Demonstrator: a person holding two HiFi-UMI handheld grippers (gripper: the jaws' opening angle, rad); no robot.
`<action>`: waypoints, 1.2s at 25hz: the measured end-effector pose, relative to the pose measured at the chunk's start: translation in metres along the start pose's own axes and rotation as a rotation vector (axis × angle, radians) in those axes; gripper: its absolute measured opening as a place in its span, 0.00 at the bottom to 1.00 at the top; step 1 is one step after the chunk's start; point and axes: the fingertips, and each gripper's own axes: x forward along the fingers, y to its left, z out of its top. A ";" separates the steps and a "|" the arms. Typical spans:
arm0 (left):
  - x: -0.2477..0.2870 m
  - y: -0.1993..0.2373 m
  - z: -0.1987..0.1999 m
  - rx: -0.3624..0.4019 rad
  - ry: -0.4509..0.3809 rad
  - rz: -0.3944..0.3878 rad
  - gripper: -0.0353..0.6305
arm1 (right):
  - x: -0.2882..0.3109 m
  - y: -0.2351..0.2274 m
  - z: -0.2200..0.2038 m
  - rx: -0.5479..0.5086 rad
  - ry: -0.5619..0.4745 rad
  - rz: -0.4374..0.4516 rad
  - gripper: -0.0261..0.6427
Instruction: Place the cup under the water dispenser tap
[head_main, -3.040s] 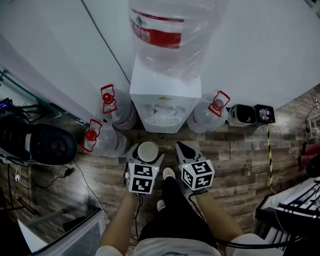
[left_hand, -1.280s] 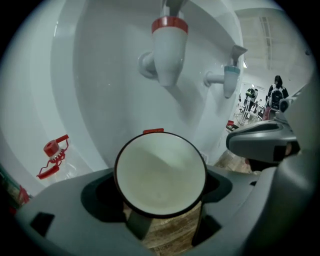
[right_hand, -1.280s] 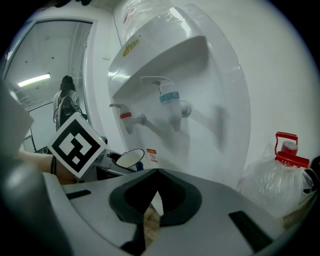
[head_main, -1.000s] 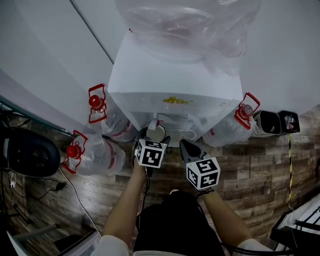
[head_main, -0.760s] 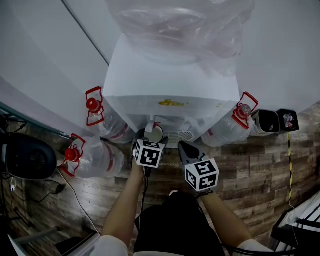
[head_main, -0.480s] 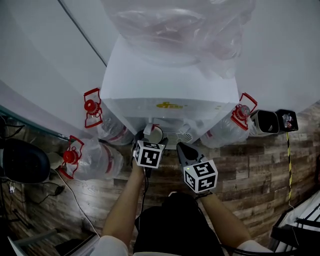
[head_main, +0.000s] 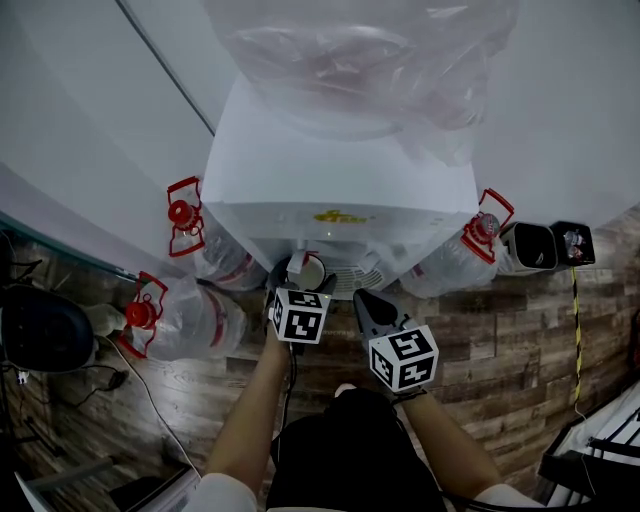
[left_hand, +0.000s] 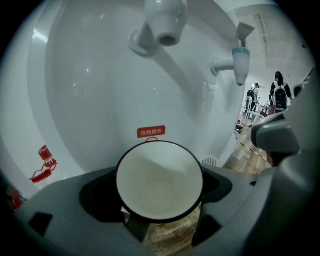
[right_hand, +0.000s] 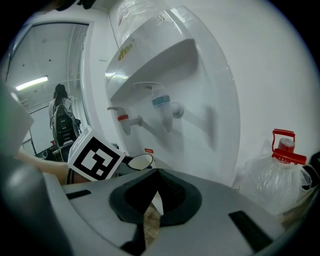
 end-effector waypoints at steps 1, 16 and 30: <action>-0.001 0.000 0.002 -0.006 -0.008 0.005 0.73 | -0.001 0.001 0.000 0.002 0.003 0.001 0.07; -0.023 0.002 0.017 0.009 -0.036 0.051 0.74 | -0.021 0.010 0.015 0.031 0.042 0.012 0.07; -0.091 -0.017 0.027 -0.019 -0.016 0.036 0.74 | -0.076 0.027 0.041 0.054 0.065 -0.020 0.07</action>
